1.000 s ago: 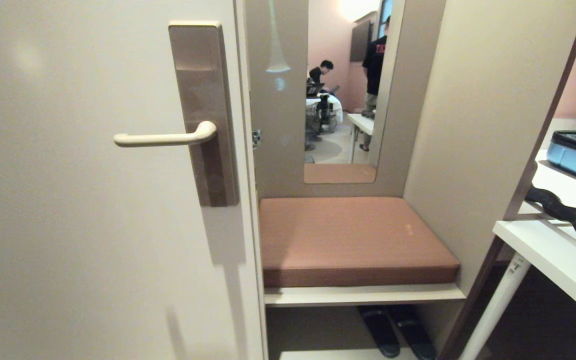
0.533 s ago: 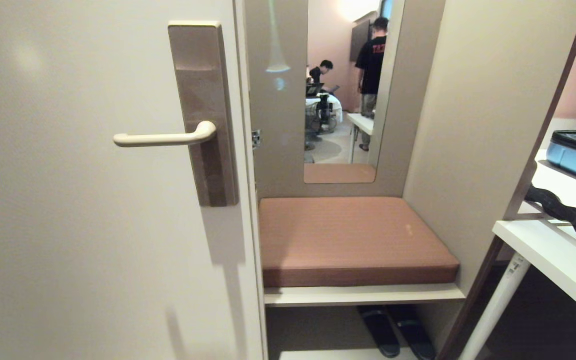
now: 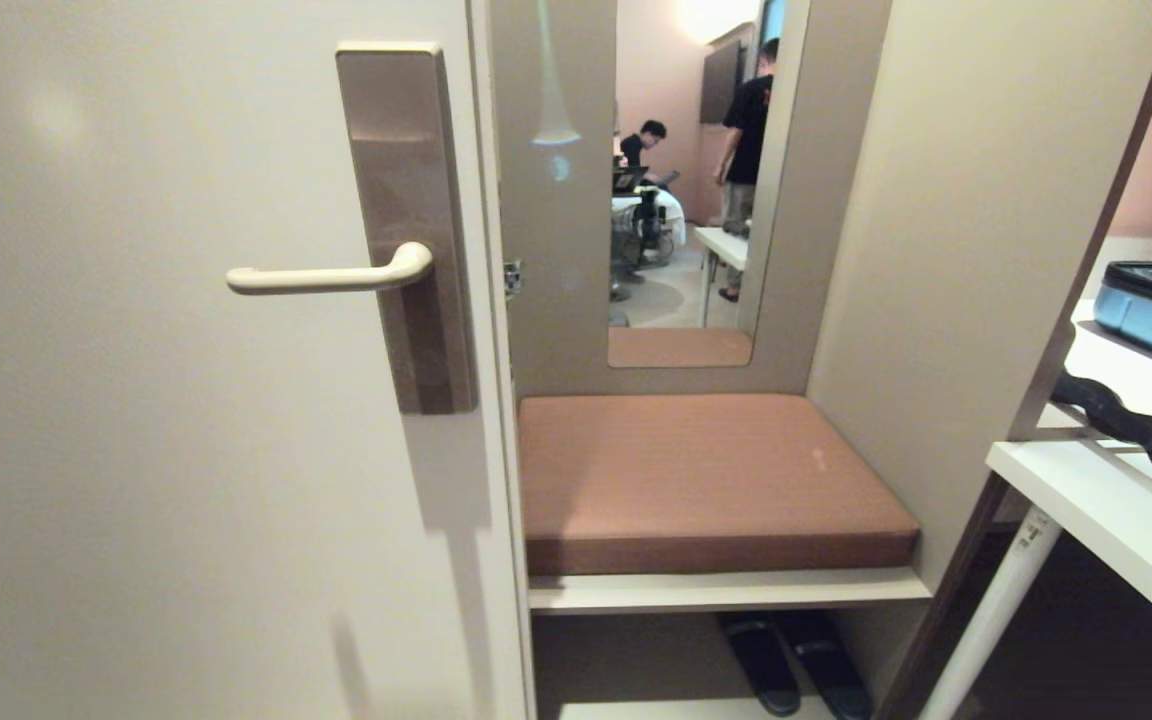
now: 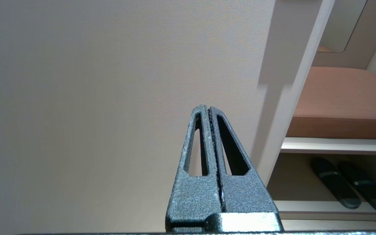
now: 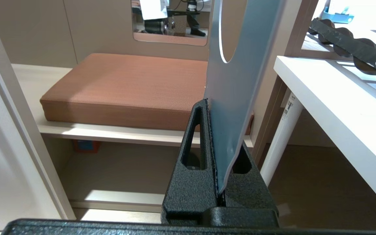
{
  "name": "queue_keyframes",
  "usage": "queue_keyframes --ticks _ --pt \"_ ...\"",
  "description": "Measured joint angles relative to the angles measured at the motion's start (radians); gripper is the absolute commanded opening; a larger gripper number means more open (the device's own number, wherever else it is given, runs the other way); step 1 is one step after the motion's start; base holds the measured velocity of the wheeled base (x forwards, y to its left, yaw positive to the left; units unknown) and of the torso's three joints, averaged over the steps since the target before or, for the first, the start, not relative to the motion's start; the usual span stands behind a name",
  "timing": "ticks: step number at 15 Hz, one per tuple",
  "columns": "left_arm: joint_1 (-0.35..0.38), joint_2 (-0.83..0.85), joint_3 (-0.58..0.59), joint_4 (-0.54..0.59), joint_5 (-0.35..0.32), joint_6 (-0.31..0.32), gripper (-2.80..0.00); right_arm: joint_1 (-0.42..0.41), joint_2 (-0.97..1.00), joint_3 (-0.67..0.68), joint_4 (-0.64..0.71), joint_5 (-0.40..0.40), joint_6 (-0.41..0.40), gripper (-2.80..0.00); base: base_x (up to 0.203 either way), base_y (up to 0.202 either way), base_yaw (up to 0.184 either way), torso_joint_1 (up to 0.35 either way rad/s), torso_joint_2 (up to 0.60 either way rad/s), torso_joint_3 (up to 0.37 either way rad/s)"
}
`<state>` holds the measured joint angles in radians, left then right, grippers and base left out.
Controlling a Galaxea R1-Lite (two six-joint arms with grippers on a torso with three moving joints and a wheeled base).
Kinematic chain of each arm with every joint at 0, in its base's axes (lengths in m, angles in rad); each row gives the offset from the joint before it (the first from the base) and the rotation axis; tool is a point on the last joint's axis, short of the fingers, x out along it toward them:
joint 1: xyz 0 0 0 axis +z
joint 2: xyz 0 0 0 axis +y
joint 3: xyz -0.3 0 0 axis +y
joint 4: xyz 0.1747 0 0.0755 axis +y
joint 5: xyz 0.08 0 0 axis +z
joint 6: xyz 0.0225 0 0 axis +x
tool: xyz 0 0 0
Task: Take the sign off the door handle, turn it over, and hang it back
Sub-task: Hand it to the other hand
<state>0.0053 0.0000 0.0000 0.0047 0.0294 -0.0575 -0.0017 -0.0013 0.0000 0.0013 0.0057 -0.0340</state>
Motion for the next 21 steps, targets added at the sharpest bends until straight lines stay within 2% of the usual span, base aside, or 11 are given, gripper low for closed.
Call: queue_keyframes --ticks 5,9,13,18,21 --pt "0.0 0.0 0.0 0.0 -0.001 0.002 -2.8 0.0 0.003 -0.051 0.036 -0.004 0.0 -2.8 0.0 0.0 0.0 0.0 0.0 0.0" --pt "0.0 0.0 0.0 0.0 0.0 -0.003 -2.8 0.0 0.085 -0.203 0.094 -0.008 0.01 -2.8 0.0 0.0 0.0 0.0 0.0 0.0" --pt "0.0 0.0 0.0 0.0 0.0 0.0 -2.8 0.0 0.283 -0.38 0.081 0.001 0.011 -2.8 0.0 0.0 0.0 0.0 0.0 0.0" --pt "0.001 0.0 -0.001 0.0 -0.002 0.007 -2.8 0.0 0.572 -0.509 -0.054 0.134 -0.017 -2.8 0.0 0.0 0.0 0.0 0.0 0.0" --pt "0.001 0.0 -0.002 0.0 -0.007 0.019 -2.8 0.0 0.749 -0.55 -0.19 0.274 -0.039 -2.8 0.0 0.0 0.0 0.0 0.0 0.0"
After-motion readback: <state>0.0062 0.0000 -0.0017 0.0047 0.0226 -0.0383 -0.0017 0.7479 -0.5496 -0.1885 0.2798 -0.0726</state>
